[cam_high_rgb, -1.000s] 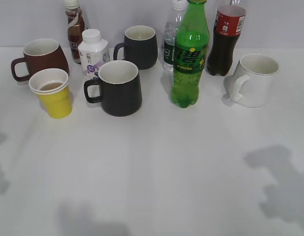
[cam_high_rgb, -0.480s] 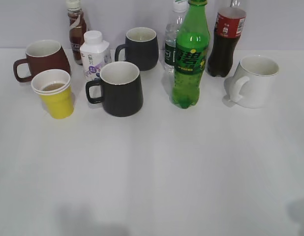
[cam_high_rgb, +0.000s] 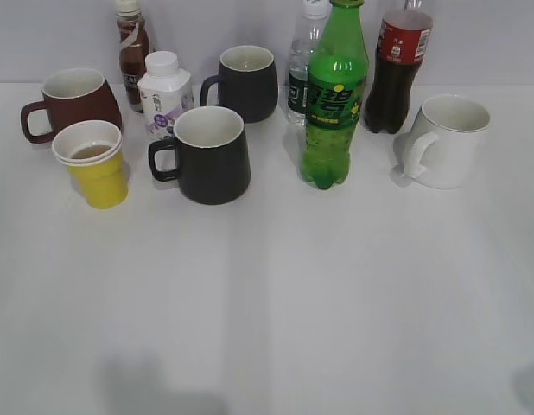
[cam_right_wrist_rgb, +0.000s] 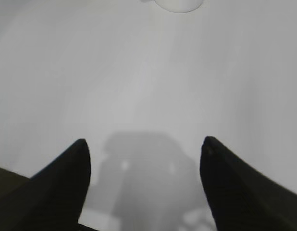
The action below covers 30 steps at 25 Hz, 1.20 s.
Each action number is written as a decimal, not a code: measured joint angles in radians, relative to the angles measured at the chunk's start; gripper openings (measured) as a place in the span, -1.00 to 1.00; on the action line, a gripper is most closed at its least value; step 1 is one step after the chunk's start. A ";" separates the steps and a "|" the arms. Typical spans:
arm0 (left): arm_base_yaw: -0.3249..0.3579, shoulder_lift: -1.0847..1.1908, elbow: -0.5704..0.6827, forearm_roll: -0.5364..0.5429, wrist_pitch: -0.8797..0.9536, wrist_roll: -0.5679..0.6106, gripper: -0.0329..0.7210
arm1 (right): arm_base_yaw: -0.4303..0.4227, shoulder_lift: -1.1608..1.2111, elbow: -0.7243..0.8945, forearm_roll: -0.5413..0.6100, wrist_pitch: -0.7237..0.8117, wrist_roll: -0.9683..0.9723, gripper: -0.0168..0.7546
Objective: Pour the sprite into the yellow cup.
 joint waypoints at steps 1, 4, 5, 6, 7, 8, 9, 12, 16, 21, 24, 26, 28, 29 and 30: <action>0.000 0.000 0.000 0.001 0.000 0.000 0.35 | 0.000 0.000 0.000 0.002 0.000 -0.001 0.43; 0.000 0.000 0.000 0.001 0.000 0.000 0.27 | 0.000 0.000 0.000 0.002 0.000 -0.001 0.43; 0.000 0.000 0.000 0.001 0.000 0.000 0.24 | 0.000 0.000 0.000 0.003 0.000 -0.001 0.43; 0.000 0.001 0.000 0.001 0.000 0.000 0.22 | 0.000 0.000 0.000 0.004 0.000 -0.001 0.43; 0.000 0.001 0.000 0.001 0.000 0.000 0.19 | 0.000 0.000 0.000 0.005 0.000 -0.002 0.43; 0.000 0.001 0.000 0.001 0.000 0.000 0.16 | 0.000 0.000 0.000 0.005 -0.001 -0.002 0.43; 0.000 0.001 0.000 0.001 0.000 0.000 0.13 | 0.000 0.000 0.000 0.006 -0.001 -0.002 0.43; 0.007 -0.001 0.000 0.001 0.000 0.000 0.06 | -0.012 0.000 0.000 0.011 -0.007 -0.002 0.43; 0.136 -0.062 0.000 0.003 0.000 0.000 -0.06 | -0.173 -0.020 0.000 0.017 -0.012 -0.002 0.43; 0.278 -0.137 0.000 0.009 0.000 0.001 -0.21 | -0.373 -0.140 0.001 0.018 -0.012 -0.002 0.43; 0.289 -0.139 0.000 0.010 0.000 0.001 -0.26 | -0.407 -0.146 0.001 0.021 -0.013 -0.002 0.43; 0.285 -0.139 0.000 0.012 0.000 0.001 -0.27 | -0.409 -0.146 0.001 0.027 -0.013 -0.002 0.43; 0.275 -0.139 0.000 0.012 0.000 0.001 -0.28 | -0.410 -0.147 0.001 0.028 -0.013 -0.002 0.43; 0.270 -0.139 0.000 0.013 0.000 0.001 -0.28 | -0.410 -0.147 0.001 0.029 -0.013 -0.002 0.43; 0.266 -0.139 0.000 0.013 0.000 0.001 -0.28 | -0.410 -0.148 0.001 0.030 -0.013 -0.002 0.43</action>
